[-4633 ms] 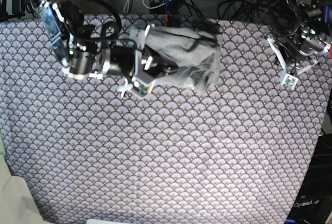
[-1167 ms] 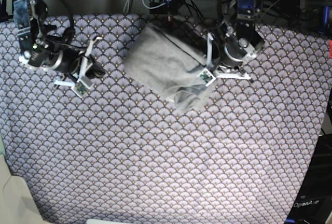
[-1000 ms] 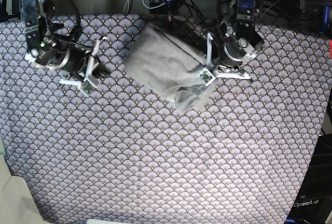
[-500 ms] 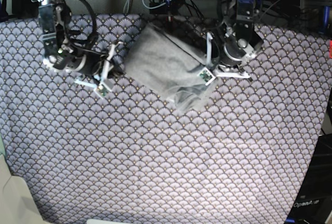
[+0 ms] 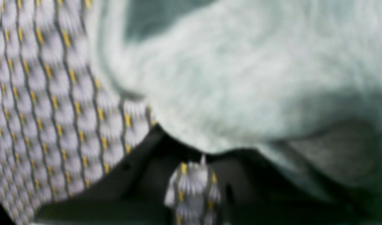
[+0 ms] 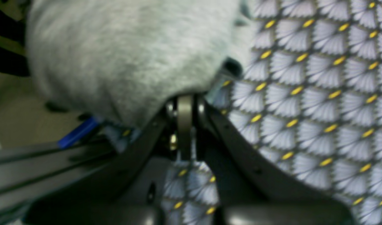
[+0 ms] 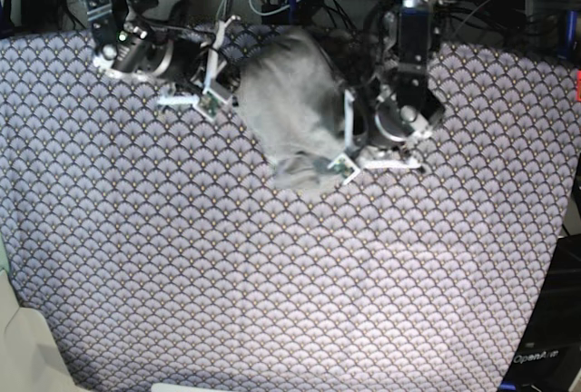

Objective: Fold the T-shirt properly

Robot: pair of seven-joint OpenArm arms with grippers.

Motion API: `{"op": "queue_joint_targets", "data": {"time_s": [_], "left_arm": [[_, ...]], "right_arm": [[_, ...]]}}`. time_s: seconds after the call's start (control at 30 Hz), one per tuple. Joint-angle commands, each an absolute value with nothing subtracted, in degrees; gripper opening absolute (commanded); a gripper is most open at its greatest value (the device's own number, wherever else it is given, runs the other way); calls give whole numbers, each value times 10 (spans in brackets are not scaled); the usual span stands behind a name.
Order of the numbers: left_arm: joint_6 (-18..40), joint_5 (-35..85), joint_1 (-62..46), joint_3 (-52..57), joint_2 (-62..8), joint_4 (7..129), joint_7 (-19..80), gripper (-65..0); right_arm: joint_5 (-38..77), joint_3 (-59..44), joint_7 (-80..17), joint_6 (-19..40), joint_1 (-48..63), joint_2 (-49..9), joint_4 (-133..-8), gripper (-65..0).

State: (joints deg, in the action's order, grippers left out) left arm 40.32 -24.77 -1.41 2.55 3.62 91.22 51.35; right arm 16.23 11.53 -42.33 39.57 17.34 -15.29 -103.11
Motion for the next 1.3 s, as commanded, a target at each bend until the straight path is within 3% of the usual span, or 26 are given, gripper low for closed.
{"op": "queue_joint_targets", "data": {"time_s": [0.0, 0.37, 0.73, 0.97, 1.27], "left_arm": [[400, -245, 7, 25, 45, 909, 505, -650], [400, -244, 116, 25, 90, 778, 433, -650], [400, -243, 147, 23, 90, 813, 436, -650], [400, -241, 92, 24, 80, 926, 495, -650], [400, -240, -83, 131, 0, 1137, 533, -650]], "right_arm": [[175, 116, -414, 400, 178, -156, -1044, -650], [174, 126, -414, 400, 196, -156, -1043, -650], [153, 123, -414, 400, 197, -164, -1042, -650], [66, 109, -414, 400, 200, -161, -1047, -650], [17, -81, -414, 400, 258, -114, -1111, -650]]}}
